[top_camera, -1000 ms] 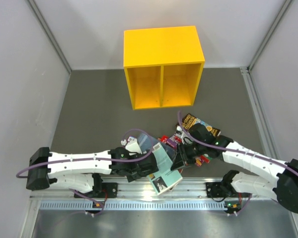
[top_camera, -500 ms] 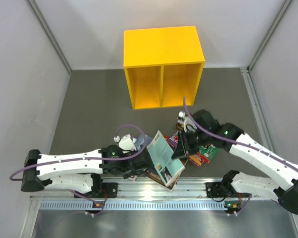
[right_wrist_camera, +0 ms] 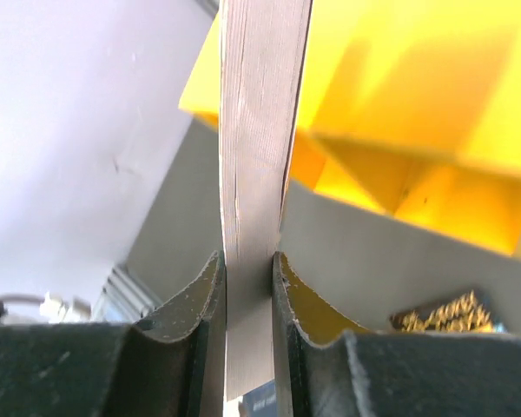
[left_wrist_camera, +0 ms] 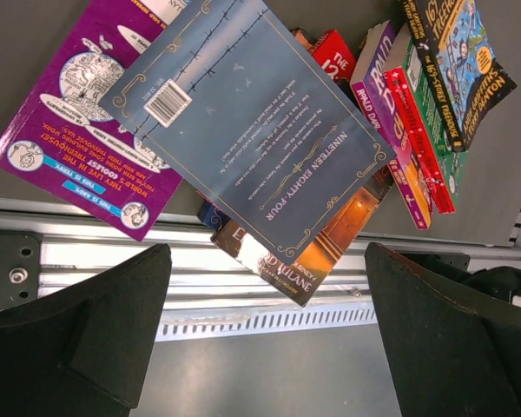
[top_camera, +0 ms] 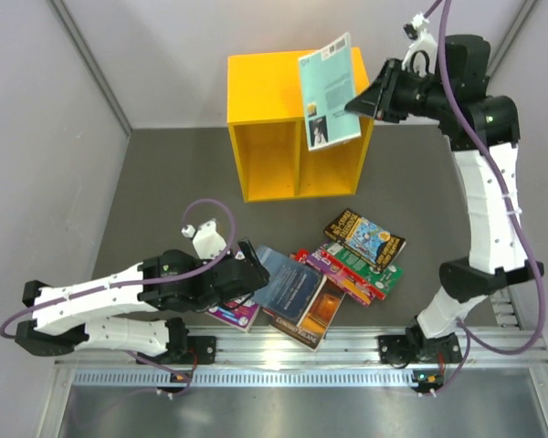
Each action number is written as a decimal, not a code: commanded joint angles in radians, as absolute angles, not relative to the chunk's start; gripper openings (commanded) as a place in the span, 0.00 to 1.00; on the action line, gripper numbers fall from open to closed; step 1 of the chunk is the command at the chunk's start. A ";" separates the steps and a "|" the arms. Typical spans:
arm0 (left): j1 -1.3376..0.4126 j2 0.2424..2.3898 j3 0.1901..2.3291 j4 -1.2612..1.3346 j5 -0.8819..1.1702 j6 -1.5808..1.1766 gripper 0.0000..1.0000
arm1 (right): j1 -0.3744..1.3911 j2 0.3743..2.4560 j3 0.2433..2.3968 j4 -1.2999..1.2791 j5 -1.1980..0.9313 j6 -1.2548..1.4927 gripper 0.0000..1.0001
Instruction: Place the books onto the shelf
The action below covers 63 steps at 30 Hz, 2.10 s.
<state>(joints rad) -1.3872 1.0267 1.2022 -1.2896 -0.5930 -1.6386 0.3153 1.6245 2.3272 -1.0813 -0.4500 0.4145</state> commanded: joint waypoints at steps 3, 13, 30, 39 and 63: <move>-1.384 1.023 1.190 -1.312 -0.609 -1.609 0.98 | 0.189 1.773 2.428 -0.899 -0.618 0.506 0.00; -1.376 1.032 1.183 -1.299 -0.600 -1.618 0.98 | 0.026 2.055 2.536 -0.589 -0.765 0.670 0.00; -1.223 0.985 1.193 -1.292 -0.605 -1.474 0.98 | -0.008 2.134 2.520 -0.479 -0.900 0.703 0.00; -1.017 1.118 1.223 -1.172 -0.443 -1.187 0.98 | 0.023 2.027 2.422 -0.584 -0.874 0.618 0.00; -0.943 1.137 1.190 -1.095 -0.354 -1.088 0.98 | 0.051 1.960 2.290 -0.676 -0.612 0.572 0.00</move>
